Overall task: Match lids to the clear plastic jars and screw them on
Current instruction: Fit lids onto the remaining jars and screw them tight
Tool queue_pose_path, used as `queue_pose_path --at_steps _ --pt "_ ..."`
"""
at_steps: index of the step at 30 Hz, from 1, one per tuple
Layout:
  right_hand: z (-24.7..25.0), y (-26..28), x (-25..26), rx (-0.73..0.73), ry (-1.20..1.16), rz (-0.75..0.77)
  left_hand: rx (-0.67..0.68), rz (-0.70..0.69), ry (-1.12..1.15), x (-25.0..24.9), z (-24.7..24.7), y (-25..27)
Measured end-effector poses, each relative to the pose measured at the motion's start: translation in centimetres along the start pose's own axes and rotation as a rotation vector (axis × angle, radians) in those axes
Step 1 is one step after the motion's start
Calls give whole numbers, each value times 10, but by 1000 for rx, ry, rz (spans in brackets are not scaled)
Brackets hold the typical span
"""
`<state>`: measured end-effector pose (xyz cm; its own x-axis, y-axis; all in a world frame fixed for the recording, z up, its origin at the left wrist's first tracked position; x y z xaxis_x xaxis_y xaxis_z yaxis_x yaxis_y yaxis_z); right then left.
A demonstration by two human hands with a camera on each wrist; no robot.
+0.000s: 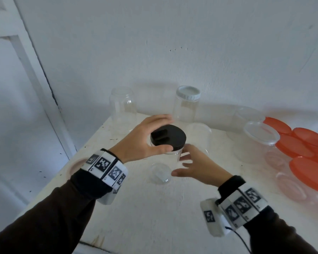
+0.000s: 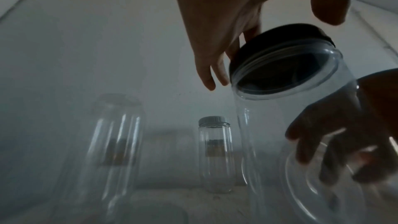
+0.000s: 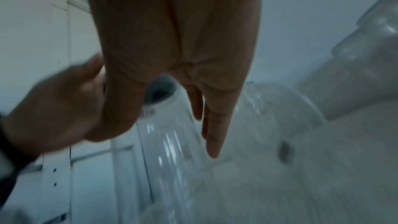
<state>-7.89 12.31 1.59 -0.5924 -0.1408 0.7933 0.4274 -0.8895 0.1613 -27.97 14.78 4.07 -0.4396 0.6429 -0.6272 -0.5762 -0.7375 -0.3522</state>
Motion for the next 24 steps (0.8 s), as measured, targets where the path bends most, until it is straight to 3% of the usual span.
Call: queue_pose_path --at_steps 3,7,14,24 --pt "36 14 24 -58 79 48 -59 157 144 13 1 17" --pt "56 15 59 -62 305 137 -10 292 295 16 -13 23" --pt "44 -13 90 157 671 96 -21 309 406 14 -30 16" --pt "43 -26 112 358 781 85 -38 348 435 17 -30 13"
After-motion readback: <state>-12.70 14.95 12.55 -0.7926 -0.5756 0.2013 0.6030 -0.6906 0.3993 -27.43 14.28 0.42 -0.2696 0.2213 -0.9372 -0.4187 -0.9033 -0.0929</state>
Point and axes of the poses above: each hand's wrist, its own y-axis away from the middle knuckle, its own z-axis out of the back of the hand, x = y × z, the point moved 1 cm from there along -y, towards the middle knuckle, and after that the axes turned 7 degrees about x, right-handed, at the moved point
